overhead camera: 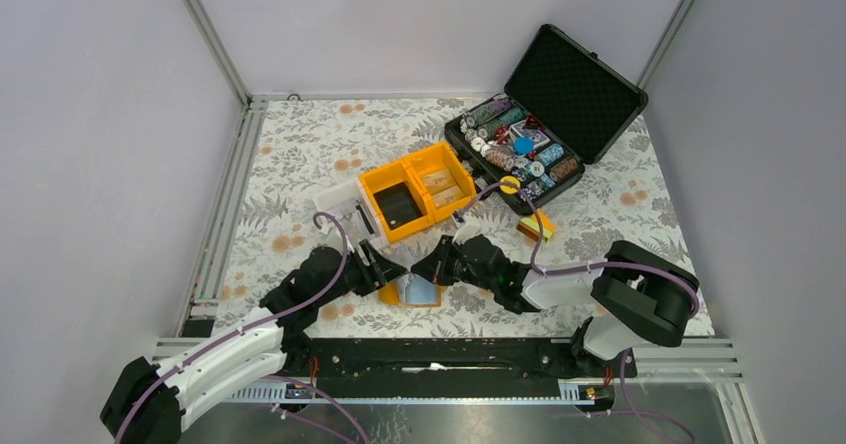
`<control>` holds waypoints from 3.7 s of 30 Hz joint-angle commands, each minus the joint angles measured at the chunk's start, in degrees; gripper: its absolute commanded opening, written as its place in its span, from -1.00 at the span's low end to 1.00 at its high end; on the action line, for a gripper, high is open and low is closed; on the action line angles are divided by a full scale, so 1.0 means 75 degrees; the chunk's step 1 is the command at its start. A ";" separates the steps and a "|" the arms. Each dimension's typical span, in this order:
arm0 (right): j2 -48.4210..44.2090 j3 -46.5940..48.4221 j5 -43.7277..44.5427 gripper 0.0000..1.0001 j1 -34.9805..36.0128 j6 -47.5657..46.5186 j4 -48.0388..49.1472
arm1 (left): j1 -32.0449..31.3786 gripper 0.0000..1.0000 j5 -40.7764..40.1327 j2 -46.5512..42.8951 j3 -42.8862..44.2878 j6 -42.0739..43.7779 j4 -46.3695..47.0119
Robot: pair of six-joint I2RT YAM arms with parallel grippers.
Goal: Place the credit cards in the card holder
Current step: Insert the credit card into the card holder.
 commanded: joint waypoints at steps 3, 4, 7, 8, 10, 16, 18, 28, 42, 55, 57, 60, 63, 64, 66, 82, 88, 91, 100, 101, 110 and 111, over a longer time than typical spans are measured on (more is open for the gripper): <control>0.0290 0.0213 -0.0066 -1.00 -0.0054 0.0108 0.0421 | 0.0084 0.16 0.0336 -0.0157 0.0160 0.0014 0.0637; 0.0345 0.0192 -0.0083 -1.00 -0.0054 0.0145 0.0539 | 0.0094 0.16 0.0402 -0.0194 0.0219 0.0044 0.0694; 0.0520 0.0254 -0.0383 -1.00 -0.0049 0.0215 0.0714 | 0.0096 0.16 0.0585 -0.0235 0.0388 0.0137 0.0763; 0.0561 0.0295 -0.0409 -1.00 -0.0043 0.0215 0.0688 | 0.0096 0.16 0.0658 -0.0232 0.0427 0.0157 0.0802; 0.0642 0.0349 -0.0447 -1.00 -0.0042 0.0204 0.0673 | 0.0096 0.16 0.0817 -0.0192 0.0425 0.0143 0.1002; 0.0758 0.0385 -0.0457 -1.00 -0.0042 0.0236 0.0658 | 0.0096 0.16 0.1026 0.0343 0.0204 -0.0037 0.1452; 0.0692 0.0360 -0.0373 -1.00 -0.0042 0.0239 0.0589 | 0.0096 0.15 0.0990 0.0428 0.0128 -0.0088 0.1406; 0.0334 0.0200 -0.0152 -1.00 -0.0042 0.0215 0.0426 | 0.0108 0.15 0.0531 0.0530 -0.0498 -0.0275 0.1182; -0.0985 -0.0401 0.0318 -1.00 -0.0042 0.0304 0.0280 | 0.0154 0.14 0.0181 -0.0332 -0.1026 -0.0541 0.1590; -0.1456 -0.0906 -0.0436 -1.00 -0.0037 0.0755 0.0764 | 0.0168 0.07 0.0727 -0.0201 -0.1587 -0.0546 0.3499; -0.1327 -0.0928 -0.0589 -1.00 -0.0042 0.0836 0.1048 | 0.0169 0.06 0.0717 -0.0054 -0.1600 -0.0574 0.3530; -0.1066 -0.0934 -0.0755 -1.00 -0.0040 0.0936 0.1397 | 0.0166 0.06 0.0710 0.0143 -0.1580 -0.0587 0.3565; -0.0803 -0.0952 -0.0866 -1.00 -0.0030 0.1069 0.1753 | 0.0167 -0.01 0.0708 0.0237 -0.1577 -0.0607 0.3648; -0.0726 -0.0969 -0.0870 -1.00 -0.0030 0.1106 0.1844 | 0.0172 -0.04 0.0680 0.0239 -0.1587 -0.0627 0.3645; -0.0617 -0.0995 -0.0807 -1.00 -0.0011 0.1117 0.1902 | 0.0173 -0.12 0.0606 0.0229 -0.1620 -0.0657 0.3639; -0.0804 -0.0697 -0.0156 -0.25 0.0175 0.0216 0.0191 | 0.0178 -0.97 -0.0078 0.0400 -0.1331 -0.0069 0.2187; -0.1387 -0.0564 0.0615 0.09 0.0274 -0.0525 -0.1251 | 0.0179 -1.00 -0.0137 0.0889 -0.0831 0.0364 0.1554; -0.1687 -0.0404 0.0913 0.19 0.0295 -0.1019 -0.2034 | 0.0178 -1.00 -0.0178 0.0953 -0.0582 0.0582 0.1109; -0.1349 0.0328 0.2004 0.31 0.0368 -0.1583 -0.3709 | 0.0179 -1.00 -0.0174 0.0648 -0.0201 0.0956 0.0268; -0.1228 0.0415 0.2075 0.31 0.0368 -0.1546 -0.3796 | 0.0188 -1.00 -0.0205 0.0601 -0.0148 0.1016 0.0090; 0.0024 0.1560 0.2840 0.31 0.0669 -0.2061 -0.4612 | 0.0225 -1.00 -0.0219 0.0352 0.0142 0.1233 -0.0657; 0.0122 0.1642 0.2924 0.31 0.0681 -0.2050 -0.4665 | 0.0235 -1.00 -0.0222 0.0370 0.0154 0.1223 -0.0687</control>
